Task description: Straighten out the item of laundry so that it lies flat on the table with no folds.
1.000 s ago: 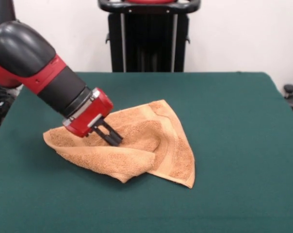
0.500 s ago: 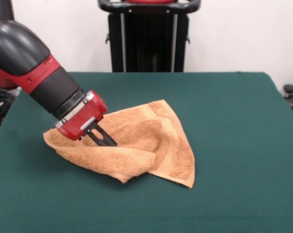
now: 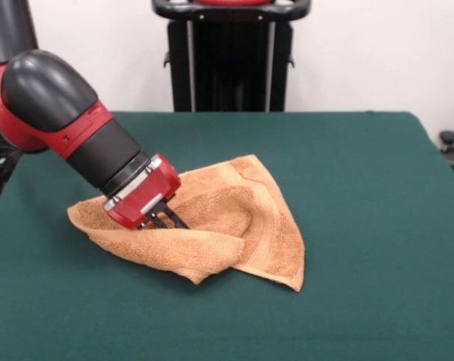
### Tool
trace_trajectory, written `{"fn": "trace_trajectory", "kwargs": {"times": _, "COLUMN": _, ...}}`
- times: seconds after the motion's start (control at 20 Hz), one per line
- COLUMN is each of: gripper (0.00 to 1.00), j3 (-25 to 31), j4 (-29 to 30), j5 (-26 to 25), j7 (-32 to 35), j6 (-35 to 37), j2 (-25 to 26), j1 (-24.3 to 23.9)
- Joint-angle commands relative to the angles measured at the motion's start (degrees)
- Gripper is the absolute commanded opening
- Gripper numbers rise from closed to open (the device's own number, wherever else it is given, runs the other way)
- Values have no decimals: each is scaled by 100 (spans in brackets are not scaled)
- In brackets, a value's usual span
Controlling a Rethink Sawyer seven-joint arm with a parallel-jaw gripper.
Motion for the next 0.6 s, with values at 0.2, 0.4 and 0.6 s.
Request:
{"fn": "trace_trajectory", "kwargs": {"times": 0.2, "gripper": 0, "j3": 641, "j4": -308, "j5": -940, "j7": -593, "j6": -913, "j2": 755, "j1": -156}}
{"fn": "trace_trajectory", "kwargs": {"times": 0.4, "gripper": 0, "j3": 1184, "j4": -280, "j5": -1427, "j7": -902, "j6": -1133, "j2": 1013, "j1": -534}}
{"fn": "trace_trajectory", "kwargs": {"times": 0.6, "gripper": 0, "j3": 1898, "j4": -206, "j5": -1796, "j7": -1306, "j6": -1187, "j2": 1477, "j1": -993}}
